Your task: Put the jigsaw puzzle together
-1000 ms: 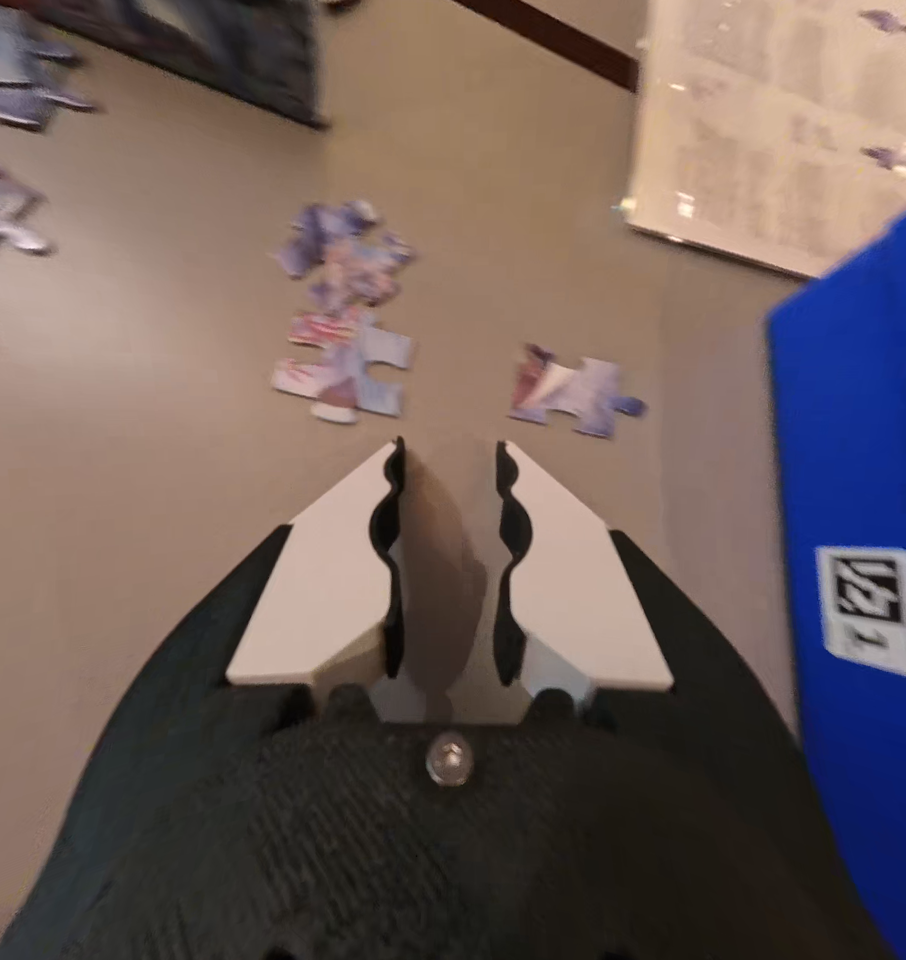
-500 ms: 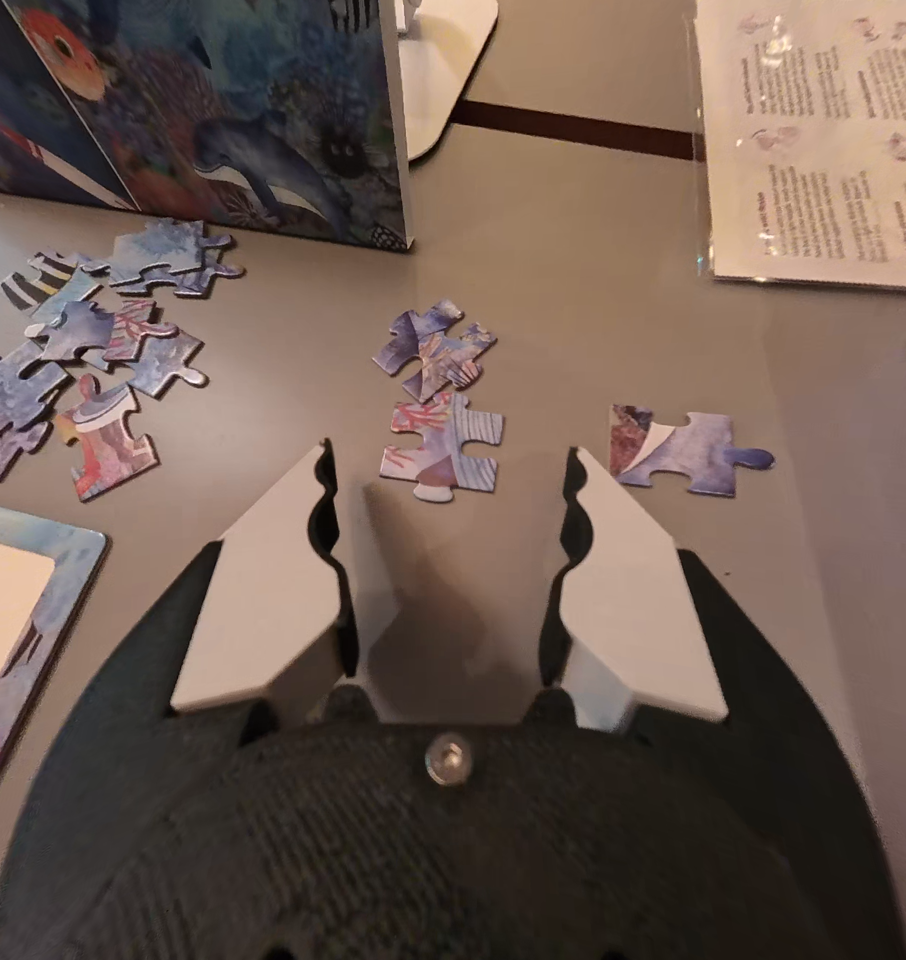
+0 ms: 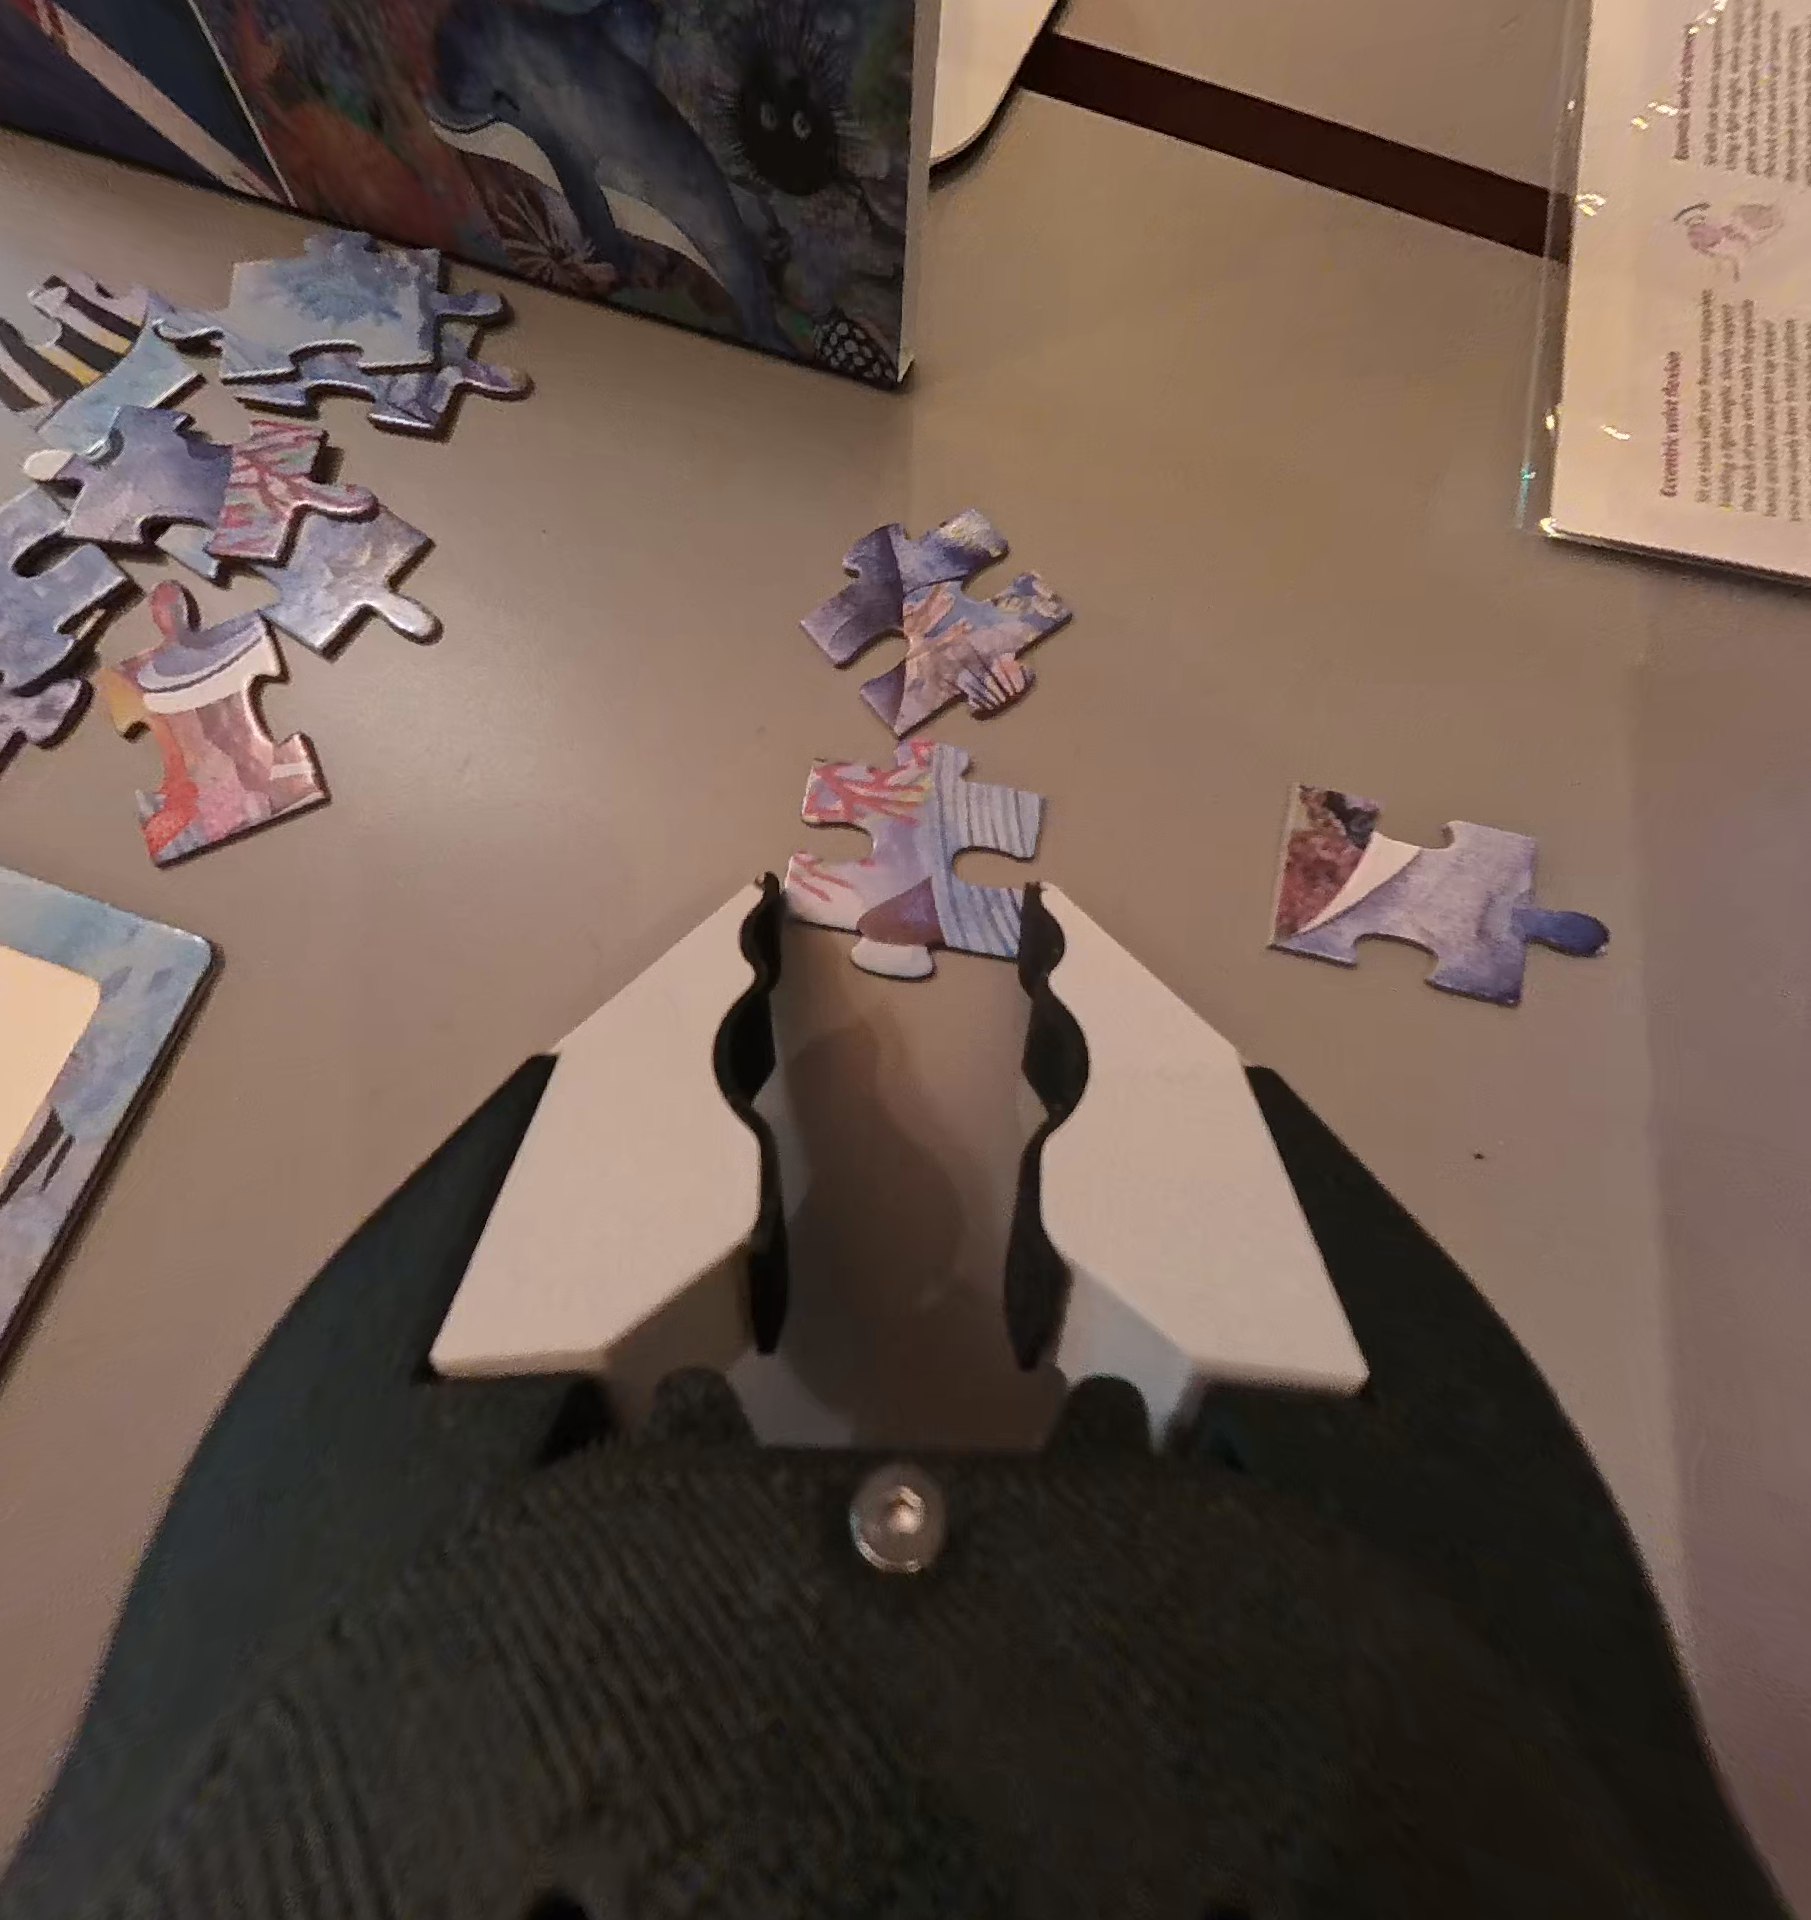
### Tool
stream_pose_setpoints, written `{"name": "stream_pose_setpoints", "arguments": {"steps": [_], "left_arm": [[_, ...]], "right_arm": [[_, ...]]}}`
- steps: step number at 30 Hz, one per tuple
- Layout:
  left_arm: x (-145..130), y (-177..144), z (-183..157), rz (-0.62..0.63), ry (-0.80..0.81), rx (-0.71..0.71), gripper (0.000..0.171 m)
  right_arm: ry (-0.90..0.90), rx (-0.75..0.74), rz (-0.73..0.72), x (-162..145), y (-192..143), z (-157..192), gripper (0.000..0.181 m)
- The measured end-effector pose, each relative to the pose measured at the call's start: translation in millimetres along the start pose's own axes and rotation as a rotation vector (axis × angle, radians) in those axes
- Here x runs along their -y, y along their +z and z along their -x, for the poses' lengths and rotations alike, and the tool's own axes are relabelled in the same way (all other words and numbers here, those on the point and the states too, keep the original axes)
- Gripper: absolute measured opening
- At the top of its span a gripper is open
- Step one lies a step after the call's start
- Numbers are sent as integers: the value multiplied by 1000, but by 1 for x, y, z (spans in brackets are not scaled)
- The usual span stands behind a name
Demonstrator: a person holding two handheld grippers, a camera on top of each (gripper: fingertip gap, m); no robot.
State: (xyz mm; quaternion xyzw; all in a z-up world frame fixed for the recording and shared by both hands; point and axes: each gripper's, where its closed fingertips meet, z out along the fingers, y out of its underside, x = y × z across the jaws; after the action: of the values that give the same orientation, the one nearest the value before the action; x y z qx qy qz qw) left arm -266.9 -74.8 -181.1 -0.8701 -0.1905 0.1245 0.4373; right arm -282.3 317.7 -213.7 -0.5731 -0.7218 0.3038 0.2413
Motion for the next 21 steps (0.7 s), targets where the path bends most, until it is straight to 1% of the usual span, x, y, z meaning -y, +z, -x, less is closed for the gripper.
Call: {"name": "stream_pose_setpoints", "arguments": {"steps": [6, 7, 8, 10, 11, 15, 18, 19, 21], "left_arm": [[0, 0, 0, 2, 2, 2, 0], [0, 0, 0, 2, 3, 3, 0], [0, 0, 0, 3, 3, 3, 0], [-1, 0, 0, 5, 5, 4, 0], [-1, 1, 0, 8, 6, 4, 0], [-2, 1, 0, 15, 9, 4, 0], [-3, 2, 0, 18, 13, 5, 0], [-3, 2, 0, 19, 14, 5, 0], [-3, 2, 0, 21, 15, 6, 0]], "right_arm": [[-7, 72, -24, 6, -4, 15, 45], [-11, 89, -39, 9, -5, 19, 40], [-14, 111, -62, 14, -8, 24, 16], [-7, 145, -102, 22, -13, 31, 21], [-5, 158, -102, 23, -14, 34, 27], [-25, 120, -80, 20, -12, 31, 45], [-17, 102, -29, 10, -4, 27, 65], [-15, 89, -3, 5, -1, 24, 69], [-33, 48, 6, 4, 0, 16, 67]]}}
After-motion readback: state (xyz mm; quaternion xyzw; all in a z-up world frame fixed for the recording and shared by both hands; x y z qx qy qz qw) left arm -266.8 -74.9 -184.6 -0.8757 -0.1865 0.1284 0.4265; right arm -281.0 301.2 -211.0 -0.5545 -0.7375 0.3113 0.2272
